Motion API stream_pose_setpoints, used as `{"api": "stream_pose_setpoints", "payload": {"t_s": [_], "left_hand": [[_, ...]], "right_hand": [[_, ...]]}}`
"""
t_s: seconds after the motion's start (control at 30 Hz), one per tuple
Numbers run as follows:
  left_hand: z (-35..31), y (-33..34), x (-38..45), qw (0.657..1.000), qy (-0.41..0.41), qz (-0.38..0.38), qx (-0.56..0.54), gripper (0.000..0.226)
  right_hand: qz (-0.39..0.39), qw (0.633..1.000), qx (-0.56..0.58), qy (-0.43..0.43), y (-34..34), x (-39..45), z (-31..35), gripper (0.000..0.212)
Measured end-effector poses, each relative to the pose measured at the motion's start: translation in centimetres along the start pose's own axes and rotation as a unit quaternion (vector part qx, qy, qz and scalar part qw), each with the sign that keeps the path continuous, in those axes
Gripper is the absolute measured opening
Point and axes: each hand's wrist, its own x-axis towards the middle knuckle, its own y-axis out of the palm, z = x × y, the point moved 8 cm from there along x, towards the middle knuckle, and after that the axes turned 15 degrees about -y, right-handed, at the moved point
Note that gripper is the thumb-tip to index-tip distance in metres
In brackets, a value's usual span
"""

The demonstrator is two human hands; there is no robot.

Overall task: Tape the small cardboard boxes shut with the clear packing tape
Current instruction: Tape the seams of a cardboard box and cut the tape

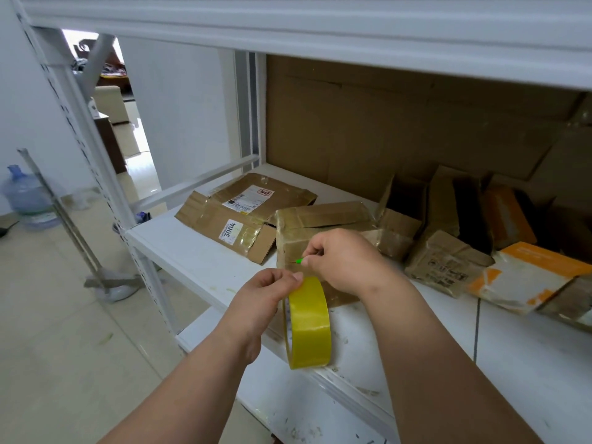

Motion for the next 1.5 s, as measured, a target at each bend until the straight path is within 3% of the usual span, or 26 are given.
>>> {"api": "stream_pose_setpoints", "payload": {"t_s": [0.2, 0.37, 0.5, 0.7, 0.8, 0.9, 0.97, 1.03, 1.1, 1.17, 1.27, 1.37, 1.43, 1.5], "left_hand": [[0.2, 0.1, 0.2, 1.0, -0.004, 0.01, -0.011, 0.014], [0.3, 0.0, 0.3, 1.0, -0.006, 0.016, -0.005, 0.031], [0.1, -0.6, 0.6, 1.0, -0.007, 0.006, -0.009, 0.037], [0.3, -1.1, 1.1, 0.999, -0.029, 0.001, -0.025, 0.017], [0.3, -1.1, 1.2, 0.999, -0.038, 0.002, -0.021, 0.019], [0.5, -1.2, 1.4, 0.999, -0.048, -0.001, -0.019, 0.026], [0.6, -1.1, 1.5, 0.998, -0.056, -0.004, -0.018, 0.025], [0.6, -1.0, 1.5, 0.998, -0.059, -0.008, -0.014, 0.024], [0.5, -1.0, 1.5, 0.998, -0.058, -0.011, -0.013, 0.025], [0.4, -0.9, 1.3, 0.998, -0.054, -0.009, -0.009, 0.022], [0.1, -0.6, 1.0, 0.999, -0.044, 0.002, 0.005, 0.019], [-0.1, -0.5, 0.7, 0.999, -0.047, 0.008, 0.019, 0.017], [-0.1, -1.0, 0.6, 0.997, -0.051, -0.015, 0.052, 0.026], [-0.6, -2.4, 0.5, 0.99, -0.014, -0.097, 0.102, 0.035]], "right_hand": [[0.03, 0.999, -0.043, -0.004, 0.5, 0.9, 0.2, 0.01], [0.03, 0.998, -0.053, -0.006, 0.8, 1.3, -0.4, 0.01], [0.032, 0.995, -0.085, 0.028, 0.7, 0.9, -2.9, 0.014], [0.001, 0.991, -0.063, 0.115, 2.3, -1.9, -8.2, 0.017], [0.039, 0.985, -0.079, 0.151, 4.6, -3.2, -10.0, 0.009], [0.061, 0.977, -0.116, 0.167, 5.3, -4.0, -10.4, 0.022], [0.018, 0.976, -0.128, 0.174, 4.8, -3.9, -9.8, 0.029], [-0.068, 0.981, -0.054, 0.175, 4.1, -3.6, -8.7, 0.025], [-0.145, 0.96, 0.165, 0.176, 4.5, -3.1, -7.2, 0.028], [-0.134, 0.9, 0.361, 0.204, 6.2, -2.5, -5.5, 0.033], [-0.103, 0.801, 0.53, 0.259, 8.9, -1.9, -4.4, 0.028], [-0.099, 0.747, 0.597, 0.275, 9.8, -1.5, -3.8, 0.025], [-0.107, 0.747, 0.6, 0.267, 9.7, -1.1, -3.9, 0.016], [-0.125, 0.753, 0.593, 0.258, 9.4, -0.9, -4.0, 0.009]]}}
